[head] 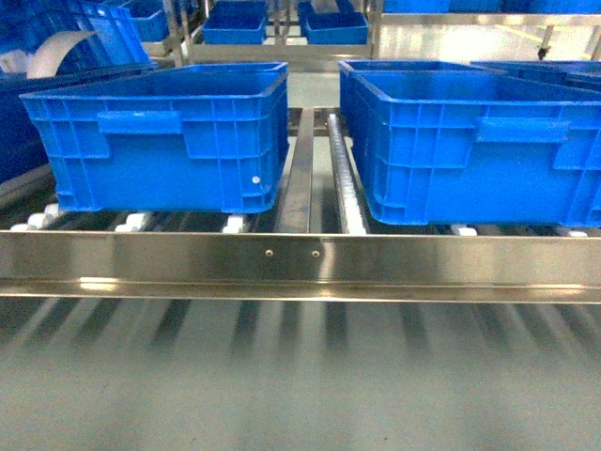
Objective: Sort blue parts and orange caps into right shelf containers
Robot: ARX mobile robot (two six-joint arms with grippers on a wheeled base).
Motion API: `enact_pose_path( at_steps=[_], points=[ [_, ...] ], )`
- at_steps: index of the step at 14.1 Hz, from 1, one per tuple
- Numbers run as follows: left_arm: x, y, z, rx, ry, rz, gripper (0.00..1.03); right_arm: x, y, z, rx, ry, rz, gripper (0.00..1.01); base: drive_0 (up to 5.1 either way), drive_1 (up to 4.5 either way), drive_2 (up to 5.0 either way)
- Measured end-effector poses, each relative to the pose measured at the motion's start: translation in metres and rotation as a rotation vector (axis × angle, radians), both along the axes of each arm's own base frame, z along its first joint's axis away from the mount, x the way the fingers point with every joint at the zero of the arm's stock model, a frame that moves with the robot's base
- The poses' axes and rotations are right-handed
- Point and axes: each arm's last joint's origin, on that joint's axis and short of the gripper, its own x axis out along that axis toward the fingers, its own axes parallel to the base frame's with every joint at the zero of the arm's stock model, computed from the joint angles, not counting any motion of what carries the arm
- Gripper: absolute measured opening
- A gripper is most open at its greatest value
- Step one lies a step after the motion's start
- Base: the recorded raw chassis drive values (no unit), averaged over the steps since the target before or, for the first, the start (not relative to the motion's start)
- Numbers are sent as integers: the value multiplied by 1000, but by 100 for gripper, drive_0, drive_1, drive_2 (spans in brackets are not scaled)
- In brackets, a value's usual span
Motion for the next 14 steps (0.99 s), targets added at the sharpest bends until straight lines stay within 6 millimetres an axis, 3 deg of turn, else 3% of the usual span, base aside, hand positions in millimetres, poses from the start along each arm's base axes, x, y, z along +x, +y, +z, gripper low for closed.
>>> enact_pose_path(
  at_steps=[3,14],
  points=[
    [0,0,0,0,0,0,43,0,0,0,0,0,0,44,0,0,0],
    [0,0,0,0,-1,1,43,0,0,0,0,-3,0,44,7,441,-426]
  ],
)
